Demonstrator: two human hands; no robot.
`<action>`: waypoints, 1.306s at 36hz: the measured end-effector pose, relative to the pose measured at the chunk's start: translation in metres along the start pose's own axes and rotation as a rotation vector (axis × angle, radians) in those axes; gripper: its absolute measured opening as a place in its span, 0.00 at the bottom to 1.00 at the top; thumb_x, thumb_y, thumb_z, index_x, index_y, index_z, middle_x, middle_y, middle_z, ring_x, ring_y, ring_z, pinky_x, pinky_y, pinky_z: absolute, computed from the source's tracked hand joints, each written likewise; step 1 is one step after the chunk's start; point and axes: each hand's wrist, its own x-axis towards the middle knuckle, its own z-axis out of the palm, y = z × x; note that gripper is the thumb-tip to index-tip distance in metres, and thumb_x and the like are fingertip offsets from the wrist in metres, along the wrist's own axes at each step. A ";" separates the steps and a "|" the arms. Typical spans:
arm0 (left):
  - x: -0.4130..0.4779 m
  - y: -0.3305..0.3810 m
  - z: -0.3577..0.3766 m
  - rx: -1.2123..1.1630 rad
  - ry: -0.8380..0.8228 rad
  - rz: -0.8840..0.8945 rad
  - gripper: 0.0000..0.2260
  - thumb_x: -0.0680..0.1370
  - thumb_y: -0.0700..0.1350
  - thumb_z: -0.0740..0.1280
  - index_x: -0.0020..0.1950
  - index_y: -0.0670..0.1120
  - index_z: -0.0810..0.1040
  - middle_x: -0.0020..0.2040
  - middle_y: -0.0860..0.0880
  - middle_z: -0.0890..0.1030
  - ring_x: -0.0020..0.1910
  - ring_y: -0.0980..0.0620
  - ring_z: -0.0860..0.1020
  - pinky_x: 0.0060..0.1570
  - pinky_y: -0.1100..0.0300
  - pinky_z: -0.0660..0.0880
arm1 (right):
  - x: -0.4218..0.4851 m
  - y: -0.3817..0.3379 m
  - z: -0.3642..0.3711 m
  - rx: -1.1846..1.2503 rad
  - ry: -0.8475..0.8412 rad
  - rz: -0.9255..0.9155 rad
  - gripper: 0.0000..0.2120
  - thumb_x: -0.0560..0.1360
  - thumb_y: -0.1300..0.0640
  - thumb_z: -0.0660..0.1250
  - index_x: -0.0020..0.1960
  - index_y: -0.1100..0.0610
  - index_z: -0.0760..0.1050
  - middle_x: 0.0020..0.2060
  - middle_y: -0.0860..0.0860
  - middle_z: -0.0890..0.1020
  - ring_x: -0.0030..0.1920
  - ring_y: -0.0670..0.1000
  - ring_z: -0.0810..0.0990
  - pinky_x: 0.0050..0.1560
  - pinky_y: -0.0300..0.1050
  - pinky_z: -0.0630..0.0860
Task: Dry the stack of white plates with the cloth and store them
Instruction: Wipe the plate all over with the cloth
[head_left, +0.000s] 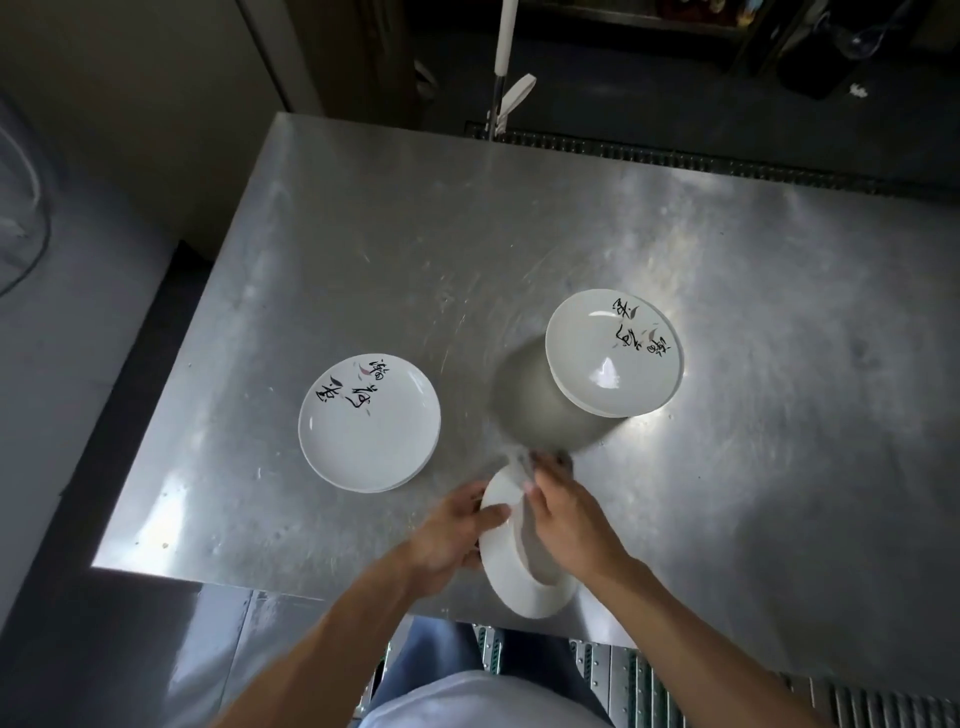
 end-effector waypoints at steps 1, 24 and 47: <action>0.001 -0.003 0.004 -0.023 0.047 0.028 0.09 0.82 0.41 0.67 0.61 0.46 0.79 0.50 0.48 0.84 0.47 0.49 0.82 0.40 0.54 0.79 | 0.002 -0.001 0.000 0.031 0.031 0.096 0.20 0.84 0.57 0.58 0.76 0.54 0.67 0.70 0.53 0.74 0.67 0.56 0.76 0.61 0.41 0.70; -0.005 -0.004 0.001 -0.172 0.033 -0.042 0.18 0.79 0.32 0.68 0.67 0.43 0.74 0.52 0.43 0.85 0.48 0.44 0.84 0.41 0.52 0.81 | 0.000 -0.003 -0.002 -0.119 -0.097 -0.196 0.22 0.85 0.53 0.55 0.78 0.52 0.65 0.79 0.49 0.62 0.79 0.48 0.58 0.77 0.37 0.53; -0.007 -0.006 0.005 -0.218 0.008 -0.072 0.17 0.80 0.35 0.67 0.69 0.38 0.75 0.55 0.41 0.83 0.49 0.44 0.81 0.46 0.51 0.81 | 0.002 0.006 -0.015 -0.044 -0.215 0.057 0.21 0.85 0.55 0.57 0.77 0.55 0.65 0.78 0.50 0.63 0.78 0.51 0.63 0.76 0.41 0.60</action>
